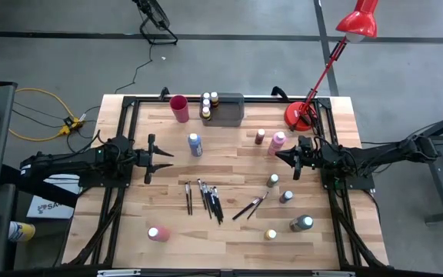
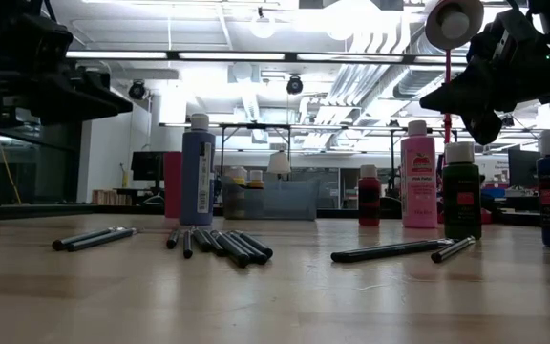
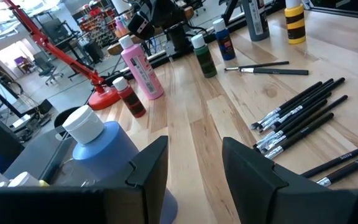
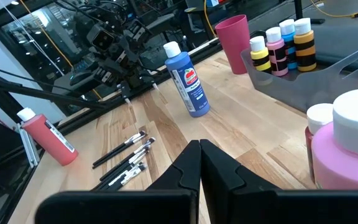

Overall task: Pick & Place Paint Supplies
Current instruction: Put the dark yellow paint bottle into the black bin

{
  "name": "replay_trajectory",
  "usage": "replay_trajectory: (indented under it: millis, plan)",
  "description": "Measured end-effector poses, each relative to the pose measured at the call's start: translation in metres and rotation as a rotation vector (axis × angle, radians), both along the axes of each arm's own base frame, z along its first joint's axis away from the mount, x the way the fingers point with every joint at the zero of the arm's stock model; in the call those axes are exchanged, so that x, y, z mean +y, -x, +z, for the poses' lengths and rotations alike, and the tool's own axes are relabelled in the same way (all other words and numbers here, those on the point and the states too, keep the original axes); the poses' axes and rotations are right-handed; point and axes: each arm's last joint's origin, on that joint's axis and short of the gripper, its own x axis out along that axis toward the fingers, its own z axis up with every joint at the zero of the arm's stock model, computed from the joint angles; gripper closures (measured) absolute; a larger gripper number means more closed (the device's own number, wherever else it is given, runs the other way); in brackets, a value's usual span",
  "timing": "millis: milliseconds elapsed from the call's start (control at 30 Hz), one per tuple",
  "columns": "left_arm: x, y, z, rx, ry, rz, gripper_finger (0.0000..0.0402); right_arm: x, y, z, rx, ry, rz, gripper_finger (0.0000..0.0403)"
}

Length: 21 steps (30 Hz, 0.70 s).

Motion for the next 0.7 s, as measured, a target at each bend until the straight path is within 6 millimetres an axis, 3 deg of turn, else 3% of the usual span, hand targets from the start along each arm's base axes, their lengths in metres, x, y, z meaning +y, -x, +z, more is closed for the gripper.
replay_trajectory:
  millis: [167, 367, 500, 700]
  plan:
    - [0.0, 0.0, 0.0, 0.0, 0.0, 0.0, 0.0254, 0.0, 0.0, 0.001, -0.015, -0.035, -0.005, 0.04]
    - [0.0, 0.0, 0.0, 0.001, 0.0, 0.0, 0.0254, 0.001, -0.001, 0.004, -0.103, -0.296, 0.008, 0.04]
    - [0.0, 0.0, 0.0, 0.001, 0.0, -0.001, 0.0254, 0.006, -0.002, 0.007, -0.117, -0.349, 0.159, 0.04]
    - [0.0, 0.0, 0.0, 0.001, 0.0, -0.001, 0.0254, 0.017, -0.003, 0.027, -0.202, -0.451, 0.394, 0.04]
